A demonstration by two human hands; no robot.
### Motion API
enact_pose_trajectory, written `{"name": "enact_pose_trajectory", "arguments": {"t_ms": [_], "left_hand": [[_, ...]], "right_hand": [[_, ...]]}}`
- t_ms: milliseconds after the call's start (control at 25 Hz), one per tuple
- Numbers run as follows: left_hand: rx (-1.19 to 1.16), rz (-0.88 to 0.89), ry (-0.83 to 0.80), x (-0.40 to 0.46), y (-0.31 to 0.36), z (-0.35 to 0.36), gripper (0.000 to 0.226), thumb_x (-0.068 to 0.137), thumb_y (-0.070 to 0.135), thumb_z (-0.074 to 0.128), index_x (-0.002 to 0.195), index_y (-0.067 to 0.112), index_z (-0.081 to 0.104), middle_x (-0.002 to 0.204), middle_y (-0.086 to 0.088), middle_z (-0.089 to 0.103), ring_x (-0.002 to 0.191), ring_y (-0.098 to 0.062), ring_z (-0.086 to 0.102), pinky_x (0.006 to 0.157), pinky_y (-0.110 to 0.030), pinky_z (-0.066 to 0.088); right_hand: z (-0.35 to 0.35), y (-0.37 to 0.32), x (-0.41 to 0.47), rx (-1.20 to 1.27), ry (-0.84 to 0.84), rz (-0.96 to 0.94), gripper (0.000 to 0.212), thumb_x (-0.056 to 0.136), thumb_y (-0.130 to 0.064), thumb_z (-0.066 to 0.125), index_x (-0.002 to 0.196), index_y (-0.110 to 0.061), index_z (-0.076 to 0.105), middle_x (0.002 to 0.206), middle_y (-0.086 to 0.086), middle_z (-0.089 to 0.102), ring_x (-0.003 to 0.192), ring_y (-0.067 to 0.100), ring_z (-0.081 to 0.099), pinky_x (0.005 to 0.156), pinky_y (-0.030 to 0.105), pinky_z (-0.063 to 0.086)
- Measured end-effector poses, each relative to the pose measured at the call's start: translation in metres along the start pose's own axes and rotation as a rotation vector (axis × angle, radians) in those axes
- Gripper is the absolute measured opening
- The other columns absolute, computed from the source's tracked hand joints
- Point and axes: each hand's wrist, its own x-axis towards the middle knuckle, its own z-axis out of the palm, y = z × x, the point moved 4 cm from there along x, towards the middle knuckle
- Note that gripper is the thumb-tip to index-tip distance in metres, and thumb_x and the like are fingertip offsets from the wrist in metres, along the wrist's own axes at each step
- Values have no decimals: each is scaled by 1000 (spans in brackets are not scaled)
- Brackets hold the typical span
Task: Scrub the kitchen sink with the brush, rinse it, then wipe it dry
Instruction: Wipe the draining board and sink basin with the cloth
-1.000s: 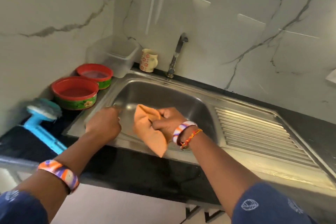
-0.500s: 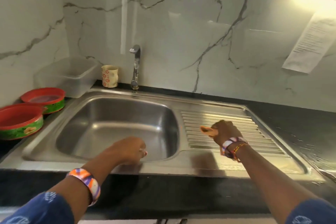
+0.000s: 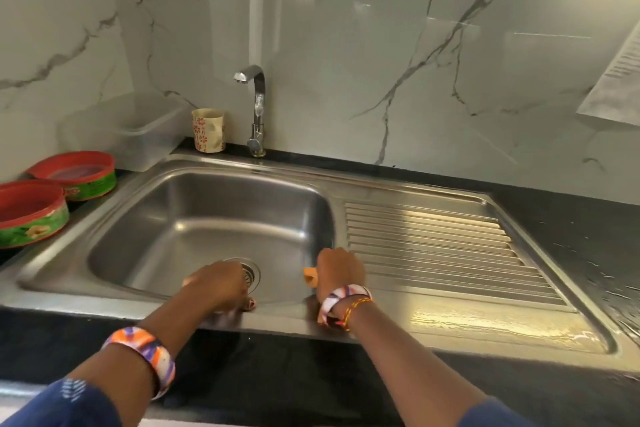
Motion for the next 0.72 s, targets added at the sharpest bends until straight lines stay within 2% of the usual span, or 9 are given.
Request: {"name": "enact_pose_trajectory", "arguments": {"t_ms": [40, 120, 200, 280, 320, 400, 480, 560, 720], "left_hand": [[9, -5, 9, -1, 1, -1, 36, 82, 47, 66, 103, 17, 69, 93, 1, 63, 82, -14, 57, 75, -24, 44], [44, -9, -6, -3, 4, -4, 37, 82, 46, 66, 106, 18, 69, 103, -1, 66, 85, -14, 57, 76, -24, 45], [82, 16, -89, 0, 5, -7, 35, 83, 42, 66, 105, 17, 71, 98, 0, 66, 82, -13, 57, 74, -24, 45], [91, 55, -232, 8, 11, -12, 35, 83, 38, 67, 107, 13, 71, 90, 1, 63, 81, -14, 58, 72, -24, 48], [84, 82, -288, 13, 17, -17, 37, 83, 38, 66, 108, 11, 69, 91, 0, 61, 82, -16, 57, 70, -24, 48], [35, 187, -275, 28, 34, -28, 40, 85, 40, 65, 113, 12, 66, 99, -1, 62, 87, -16, 57, 73, -24, 44], [-70, 304, -166, 47, 51, -40, 47, 85, 39, 66, 125, 15, 60, 119, -1, 62, 105, -15, 58, 85, -21, 41], [-143, 378, -95, 63, 60, -44, 61, 83, 38, 68, 138, 18, 48, 139, 1, 51, 125, -13, 49, 97, -20, 36], [-141, 467, -66, 93, 71, -42, 81, 82, 44, 67, 149, 24, 26, 156, 2, 22, 142, -14, 25, 111, -24, 25]], "right_hand": [[0, -5, 3, 121, -16, -38, 17, 87, -17, 59, 73, -13, 69, 74, 4, 69, 77, 24, 65, 71, 31, 51], [-4, 0, 10, 413, -3, -47, 43, 78, -21, 68, 39, -15, 50, 36, -2, 45, 43, 4, 45, 48, 24, 38], [-19, 24, 17, 509, 172, -25, 51, 77, -21, 69, 34, -15, 42, 41, 6, 41, 37, 0, 36, 42, 23, 28], [-38, 62, 27, 382, 356, 32, 43, 79, -18, 67, 39, -17, 51, 47, 14, 38, 49, 9, 44, 47, 29, 32], [-46, 88, 36, 280, 419, 119, 31, 81, -16, 63, 50, -13, 63, 55, 21, 51, 55, 17, 52, 50, 31, 36], [-58, 144, 56, 175, 488, 345, 20, 86, -12, 55, 79, -7, 72, 78, 20, 69, 76, 33, 65, 62, 33, 46], [-60, 187, 79, 70, 463, 523, 20, 90, -12, 52, 94, -5, 70, 96, 21, 68, 93, 38, 64, 75, 37, 50], [-55, 206, 104, -3, 370, 619, 21, 91, -14, 54, 103, -1, 66, 106, 22, 65, 101, 39, 62, 82, 39, 50], [-32, 184, 148, -16, 307, 597, 24, 89, -17, 55, 108, -4, 64, 112, 19, 63, 106, 37, 60, 87, 38, 49]]}}
